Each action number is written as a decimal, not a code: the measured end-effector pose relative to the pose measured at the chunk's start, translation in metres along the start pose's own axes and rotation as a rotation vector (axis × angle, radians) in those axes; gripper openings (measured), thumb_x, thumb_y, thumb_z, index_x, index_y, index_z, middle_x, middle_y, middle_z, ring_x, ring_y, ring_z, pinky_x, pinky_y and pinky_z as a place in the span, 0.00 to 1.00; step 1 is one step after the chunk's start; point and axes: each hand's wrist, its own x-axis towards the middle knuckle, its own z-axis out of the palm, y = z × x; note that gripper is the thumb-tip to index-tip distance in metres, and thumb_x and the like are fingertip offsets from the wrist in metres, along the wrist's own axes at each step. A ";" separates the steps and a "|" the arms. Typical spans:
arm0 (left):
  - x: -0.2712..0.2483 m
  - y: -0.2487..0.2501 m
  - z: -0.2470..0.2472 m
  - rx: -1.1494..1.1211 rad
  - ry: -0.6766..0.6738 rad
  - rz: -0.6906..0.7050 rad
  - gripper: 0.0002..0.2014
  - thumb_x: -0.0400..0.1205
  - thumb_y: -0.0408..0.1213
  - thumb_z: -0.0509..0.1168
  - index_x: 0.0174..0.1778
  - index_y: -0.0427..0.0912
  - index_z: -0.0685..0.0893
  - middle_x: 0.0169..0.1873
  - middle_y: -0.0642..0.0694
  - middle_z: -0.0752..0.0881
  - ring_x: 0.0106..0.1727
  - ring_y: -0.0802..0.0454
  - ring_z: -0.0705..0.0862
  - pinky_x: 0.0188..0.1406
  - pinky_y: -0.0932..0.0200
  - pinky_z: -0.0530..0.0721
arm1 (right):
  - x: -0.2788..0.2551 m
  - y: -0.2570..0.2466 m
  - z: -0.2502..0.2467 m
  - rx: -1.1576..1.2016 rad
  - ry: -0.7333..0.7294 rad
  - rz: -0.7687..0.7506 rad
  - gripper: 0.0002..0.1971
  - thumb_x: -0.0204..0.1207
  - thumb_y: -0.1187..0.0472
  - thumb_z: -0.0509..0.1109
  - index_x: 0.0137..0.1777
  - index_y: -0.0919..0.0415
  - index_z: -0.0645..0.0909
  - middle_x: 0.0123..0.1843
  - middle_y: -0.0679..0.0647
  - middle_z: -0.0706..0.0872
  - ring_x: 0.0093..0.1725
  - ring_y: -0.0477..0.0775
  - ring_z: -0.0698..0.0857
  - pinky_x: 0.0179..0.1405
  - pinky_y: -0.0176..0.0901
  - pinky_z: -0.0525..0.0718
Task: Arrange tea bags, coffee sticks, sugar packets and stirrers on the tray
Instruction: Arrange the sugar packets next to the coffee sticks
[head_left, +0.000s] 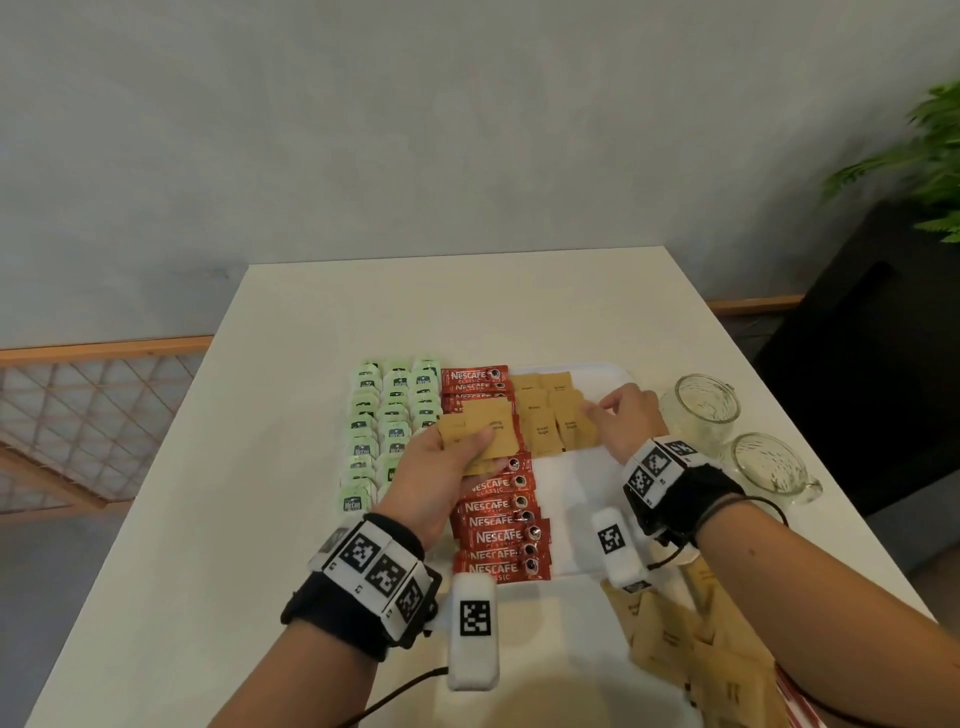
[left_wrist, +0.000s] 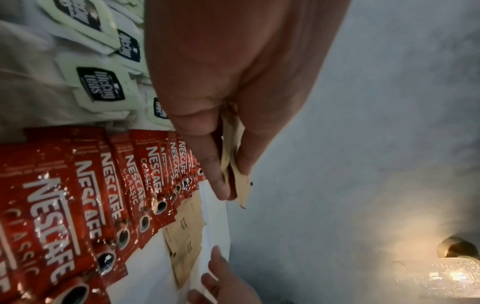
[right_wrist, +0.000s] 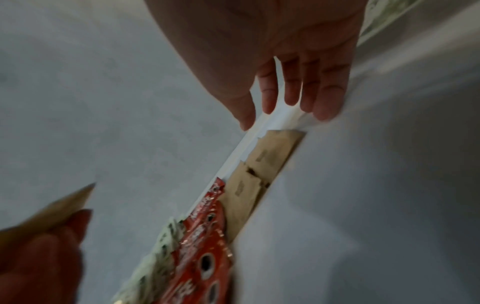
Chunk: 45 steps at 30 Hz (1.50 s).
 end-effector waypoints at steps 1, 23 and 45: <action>-0.001 -0.001 0.002 0.014 -0.006 0.006 0.07 0.82 0.27 0.67 0.55 0.36 0.85 0.49 0.41 0.92 0.50 0.46 0.92 0.47 0.57 0.91 | -0.004 0.000 -0.001 0.026 0.001 -0.028 0.15 0.81 0.47 0.66 0.54 0.59 0.76 0.55 0.52 0.72 0.46 0.53 0.79 0.50 0.47 0.79; -0.031 -0.006 0.025 0.639 0.015 0.361 0.11 0.81 0.32 0.71 0.58 0.45 0.87 0.38 0.50 0.88 0.36 0.52 0.88 0.39 0.54 0.91 | -0.084 -0.019 -0.040 -0.062 -0.355 -0.467 0.05 0.72 0.60 0.71 0.41 0.55 0.77 0.38 0.51 0.87 0.22 0.35 0.81 0.26 0.34 0.77; -0.025 0.021 0.019 0.272 -0.021 0.033 0.09 0.88 0.34 0.61 0.58 0.36 0.83 0.48 0.36 0.91 0.39 0.47 0.88 0.41 0.53 0.91 | -0.051 -0.003 -0.031 0.099 -0.158 -0.191 0.07 0.79 0.58 0.71 0.44 0.61 0.83 0.34 0.53 0.86 0.29 0.49 0.83 0.27 0.40 0.82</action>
